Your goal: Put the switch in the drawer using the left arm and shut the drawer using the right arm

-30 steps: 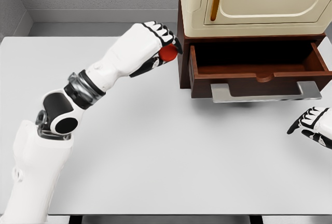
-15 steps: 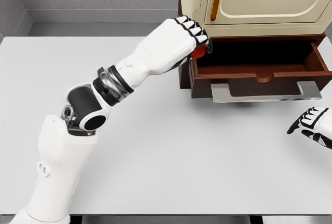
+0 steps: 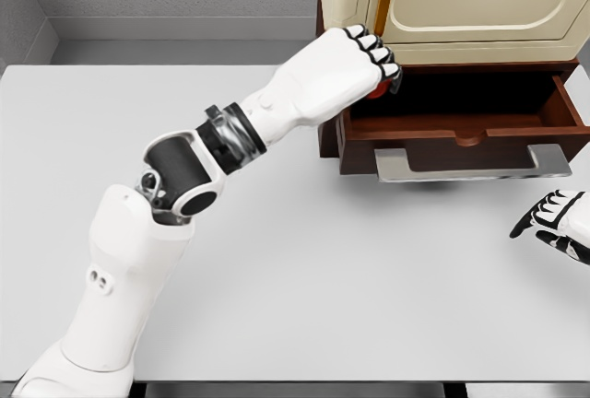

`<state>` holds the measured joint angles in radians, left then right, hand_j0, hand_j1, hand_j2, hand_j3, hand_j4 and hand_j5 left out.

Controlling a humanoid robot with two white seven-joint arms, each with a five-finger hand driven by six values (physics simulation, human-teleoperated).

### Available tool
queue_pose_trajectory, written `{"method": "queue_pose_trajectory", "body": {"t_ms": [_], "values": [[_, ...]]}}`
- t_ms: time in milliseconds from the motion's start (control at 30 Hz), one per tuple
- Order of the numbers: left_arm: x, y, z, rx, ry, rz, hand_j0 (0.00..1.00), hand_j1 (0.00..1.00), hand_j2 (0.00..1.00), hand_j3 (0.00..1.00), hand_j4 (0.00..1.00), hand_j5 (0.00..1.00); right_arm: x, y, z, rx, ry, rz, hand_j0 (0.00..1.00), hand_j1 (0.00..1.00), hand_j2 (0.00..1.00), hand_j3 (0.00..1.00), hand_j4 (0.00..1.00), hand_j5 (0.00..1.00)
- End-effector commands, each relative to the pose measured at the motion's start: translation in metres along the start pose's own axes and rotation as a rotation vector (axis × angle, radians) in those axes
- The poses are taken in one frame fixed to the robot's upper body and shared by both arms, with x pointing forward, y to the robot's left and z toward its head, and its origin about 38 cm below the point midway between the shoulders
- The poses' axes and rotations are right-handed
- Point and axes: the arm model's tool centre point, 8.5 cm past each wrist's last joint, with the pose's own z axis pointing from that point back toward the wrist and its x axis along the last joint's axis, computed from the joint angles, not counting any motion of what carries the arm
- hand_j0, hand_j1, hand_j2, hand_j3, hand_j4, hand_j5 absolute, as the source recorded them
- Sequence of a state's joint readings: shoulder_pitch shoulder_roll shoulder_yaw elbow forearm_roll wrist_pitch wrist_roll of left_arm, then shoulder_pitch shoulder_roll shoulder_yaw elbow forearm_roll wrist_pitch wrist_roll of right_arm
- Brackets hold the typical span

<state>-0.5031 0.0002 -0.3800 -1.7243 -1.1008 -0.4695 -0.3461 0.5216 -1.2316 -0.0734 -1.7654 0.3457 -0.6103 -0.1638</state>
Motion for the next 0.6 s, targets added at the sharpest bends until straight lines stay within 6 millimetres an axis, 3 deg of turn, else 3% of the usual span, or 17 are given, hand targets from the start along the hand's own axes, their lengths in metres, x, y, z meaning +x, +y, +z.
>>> {"method": "queue_pose_trajectory", "body": {"t_ms": [0,300,333,367,400,567], "values": [[0.000,-0.012,-0.003,-0.034,0.000,0.014,0.42,0.42,0.42,0.42,0.42,0.42,0.000,-0.001,0.000,-0.003,0.000,-0.004,0.53,0.53,0.53,0.53,0.53,0.53],[0.012,-0.017,-0.009,-0.079,-0.018,-0.073,0.44,0.44,0.44,0.44,0.44,0.44,0.000,-0.001,0.000,-0.003,0.000,-0.004,0.53,0.53,0.53,0.53,0.53,0.53],[0.012,-0.016,-0.009,-0.077,-0.020,-0.075,0.51,0.51,0.51,0.51,0.51,0.51,0.000,-0.001,0.000,-0.003,0.000,-0.004,0.53,0.53,0.53,0.53,0.53,0.53],[0.012,-0.016,-0.009,-0.075,-0.019,-0.075,0.80,0.80,0.80,0.80,0.80,0.80,0.000,-0.001,0.000,-0.003,0.000,-0.004,0.53,0.53,0.53,0.53,0.53,0.53],[0.012,-0.015,-0.010,-0.073,-0.020,-0.077,0.87,0.87,0.87,0.87,0.87,0.87,0.000,-0.001,0.000,-0.003,0.000,-0.004,0.53,0.53,0.53,0.53,0.53,0.53],[0.013,-0.010,-0.010,-0.061,-0.023,-0.085,0.92,0.92,0.92,0.92,0.92,0.92,0.000,-0.001,0.000,-0.003,0.000,-0.004,0.53,0.53,0.53,0.53,0.53,0.53]]}}
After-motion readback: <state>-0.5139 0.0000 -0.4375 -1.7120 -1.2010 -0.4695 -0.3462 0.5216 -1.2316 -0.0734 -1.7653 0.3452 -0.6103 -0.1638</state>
